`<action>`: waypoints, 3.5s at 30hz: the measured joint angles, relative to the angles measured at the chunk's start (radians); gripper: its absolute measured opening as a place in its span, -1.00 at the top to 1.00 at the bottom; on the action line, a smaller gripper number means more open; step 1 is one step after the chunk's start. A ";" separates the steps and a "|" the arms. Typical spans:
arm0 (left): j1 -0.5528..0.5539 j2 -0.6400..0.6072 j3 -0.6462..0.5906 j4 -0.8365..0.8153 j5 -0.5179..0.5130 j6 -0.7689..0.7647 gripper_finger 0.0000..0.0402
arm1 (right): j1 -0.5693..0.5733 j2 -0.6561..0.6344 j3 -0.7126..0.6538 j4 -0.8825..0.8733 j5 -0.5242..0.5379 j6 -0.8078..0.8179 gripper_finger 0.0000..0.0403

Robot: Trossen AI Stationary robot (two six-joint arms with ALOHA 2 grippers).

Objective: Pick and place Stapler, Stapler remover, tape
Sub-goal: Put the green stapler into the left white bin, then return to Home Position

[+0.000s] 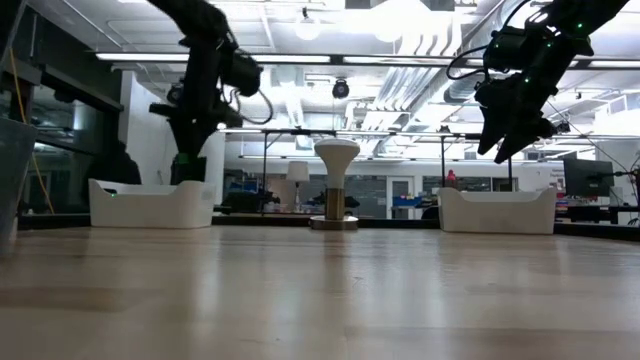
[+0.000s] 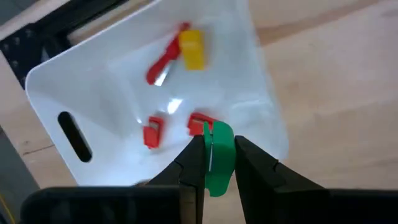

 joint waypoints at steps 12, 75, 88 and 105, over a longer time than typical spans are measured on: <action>0.131 0.000 -0.206 0.161 0.066 0.046 0.52 | 0.000 0.000 0.000 -0.003 -0.002 0.007 -0.48; -0.863 -1.002 -1.047 1.337 -0.227 -0.139 0.19 | 0.036 -1.012 -0.523 0.734 -0.457 0.724 -0.48; -0.862 -0.997 -1.110 1.403 -0.236 -0.084 0.19 | 0.525 -0.902 -0.641 0.918 0.039 0.521 -0.48; -0.861 -0.997 -1.110 1.333 -0.269 -0.079 0.19 | 0.941 -0.541 -0.753 1.377 0.364 0.357 -0.48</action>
